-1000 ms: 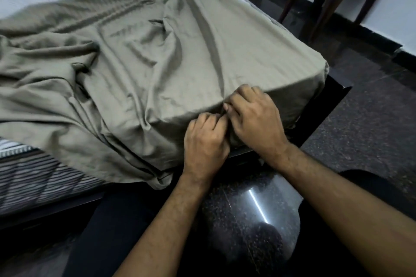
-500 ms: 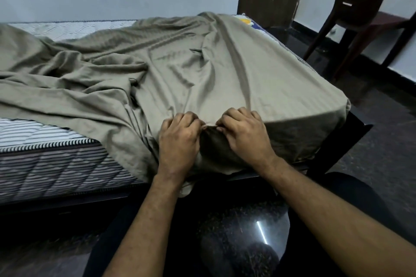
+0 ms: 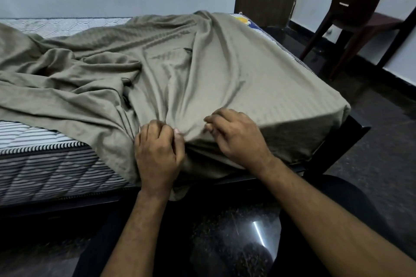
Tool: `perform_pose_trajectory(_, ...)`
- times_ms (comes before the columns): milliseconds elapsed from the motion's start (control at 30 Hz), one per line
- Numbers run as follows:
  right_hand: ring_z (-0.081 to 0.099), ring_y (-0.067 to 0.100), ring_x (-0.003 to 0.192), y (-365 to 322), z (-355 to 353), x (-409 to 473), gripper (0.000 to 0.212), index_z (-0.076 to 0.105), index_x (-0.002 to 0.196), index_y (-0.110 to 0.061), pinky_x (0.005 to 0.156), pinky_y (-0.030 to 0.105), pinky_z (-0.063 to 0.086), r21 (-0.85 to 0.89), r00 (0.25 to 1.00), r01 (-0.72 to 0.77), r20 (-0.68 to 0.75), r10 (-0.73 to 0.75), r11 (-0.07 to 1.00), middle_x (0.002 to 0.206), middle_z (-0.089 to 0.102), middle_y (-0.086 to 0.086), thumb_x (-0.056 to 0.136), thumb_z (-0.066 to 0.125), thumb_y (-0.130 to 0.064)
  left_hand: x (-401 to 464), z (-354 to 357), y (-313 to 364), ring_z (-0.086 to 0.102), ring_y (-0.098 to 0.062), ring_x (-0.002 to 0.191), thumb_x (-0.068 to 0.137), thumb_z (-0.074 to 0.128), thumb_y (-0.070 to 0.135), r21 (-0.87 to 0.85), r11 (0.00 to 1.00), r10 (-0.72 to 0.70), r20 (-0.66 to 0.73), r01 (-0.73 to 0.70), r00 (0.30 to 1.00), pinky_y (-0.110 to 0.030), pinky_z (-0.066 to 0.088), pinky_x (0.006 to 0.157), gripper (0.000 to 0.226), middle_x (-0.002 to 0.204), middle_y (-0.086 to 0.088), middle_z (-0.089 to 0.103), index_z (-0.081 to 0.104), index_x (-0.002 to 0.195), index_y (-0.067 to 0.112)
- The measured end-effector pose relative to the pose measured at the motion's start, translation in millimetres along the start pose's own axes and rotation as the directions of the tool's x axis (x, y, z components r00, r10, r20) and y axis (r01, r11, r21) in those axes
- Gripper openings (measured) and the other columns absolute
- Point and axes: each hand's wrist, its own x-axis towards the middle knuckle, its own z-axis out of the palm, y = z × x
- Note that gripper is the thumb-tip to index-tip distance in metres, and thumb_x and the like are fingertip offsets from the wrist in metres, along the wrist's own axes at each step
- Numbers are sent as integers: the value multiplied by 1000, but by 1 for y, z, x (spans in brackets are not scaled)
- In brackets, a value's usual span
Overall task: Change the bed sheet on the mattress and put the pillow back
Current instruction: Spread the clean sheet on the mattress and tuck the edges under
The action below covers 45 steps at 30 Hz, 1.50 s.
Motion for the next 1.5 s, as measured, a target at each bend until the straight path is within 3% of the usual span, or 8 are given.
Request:
perform_pose_trajectory(333, 49, 20, 136, 87, -14, -18, 63, 62, 135, -23, 111, 41, 35, -190, 888, -434, 77, 454, 881, 144, 58, -1, 103, 21, -56, 28, 34, 78, 55, -23, 127, 97, 52, 39, -232, 896, 433, 262, -379, 863, -40, 44, 104, 35, 134, -3, 61, 65, 122, 17)
perform_pose_trajectory(633, 31, 29, 147, 176, -57, -58, 64, 52, 142, -25, 119, 58, 21, -257, 646, -755, -142, 750, 603, 156, 43, 1, 100, 15, -58, 28, 69, 96, 45, -28, 141, 81, 65, 62, -21, 940, 314, 440, -341, 841, -49, 33, 115, 77, 147, -8, 53, 51, 142, 17)
perform_pose_trajectory(767, 39, 33, 140, 157, -60, -63, 62, 55, 138, -11, 117, 49, 29, -293, 798, -599, -140, 587, 745, 153, 46, 11, 103, 29, -54, 36, 77, 120, 49, -30, 135, 86, 61, 60, -88, 928, 367, 377, -361, 850, -48, 37, 113, 67, 140, -11, 57, 58, 132, 12)
perform_pose_trajectory(867, 56, 28, 113, 122, -65, -65, 38, 66, 118, -14, 96, 43, 46, -197, 949, -313, -90, 301, 929, 126, 60, 7, 102, 49, -44, 32, 83, 132, 52, -27, 133, 87, 67, 46, -137, 895, 446, 330, -425, 832, -46, 39, 110, 56, 142, -8, 58, 59, 133, 14)
perform_pose_trajectory(967, 57, 15, 75, 113, -63, -79, 40, 61, 79, -19, 68, 38, 48, 56, 949, -314, 26, 313, 948, 78, 57, -5, 102, 49, -50, 8, 85, 133, 57, -28, 128, 96, 65, 25, -193, 838, 538, 144, -510, 830, -44, 43, 103, 33, 136, -9, 62, 65, 126, 13)
perform_pose_trajectory(1067, 56, 7, 57, 139, -60, -89, 72, 70, 78, -21, 58, 34, 44, 88, 790, -577, 314, 527, 812, 59, 60, -3, 90, 30, -80, -13, 85, 131, 59, -31, 125, 98, 61, 22, -228, 763, 632, 68, -605, 772, -44, 45, 102, 23, 137, -11, 62, 71, 118, 15)
perform_pose_trajectory(1267, 58, 29, 54, 163, -69, -104, 86, 48, 51, -10, 50, 33, 33, -269, 583, -751, 160, 797, 603, 47, 50, 1, 85, 31, -87, 10, 88, 155, 59, -31, 101, 97, 58, 33, -193, 868, 488, 166, -457, 857, -44, 44, 83, 27, 111, -6, 64, 66, 116, 15)
perform_pose_trajectory(1500, 58, 35, 87, 142, -64, -112, 33, 63, 86, -12, 72, 47, 47, -274, 850, -526, -207, 485, 805, 91, 61, 13, 99, 58, -42, -15, 116, 189, 51, -34, 81, 97, 61, 32, 1, 942, 336, 63, -337, 940, -45, 38, 72, 18, 89, -11, 58, 58, 89, 16)
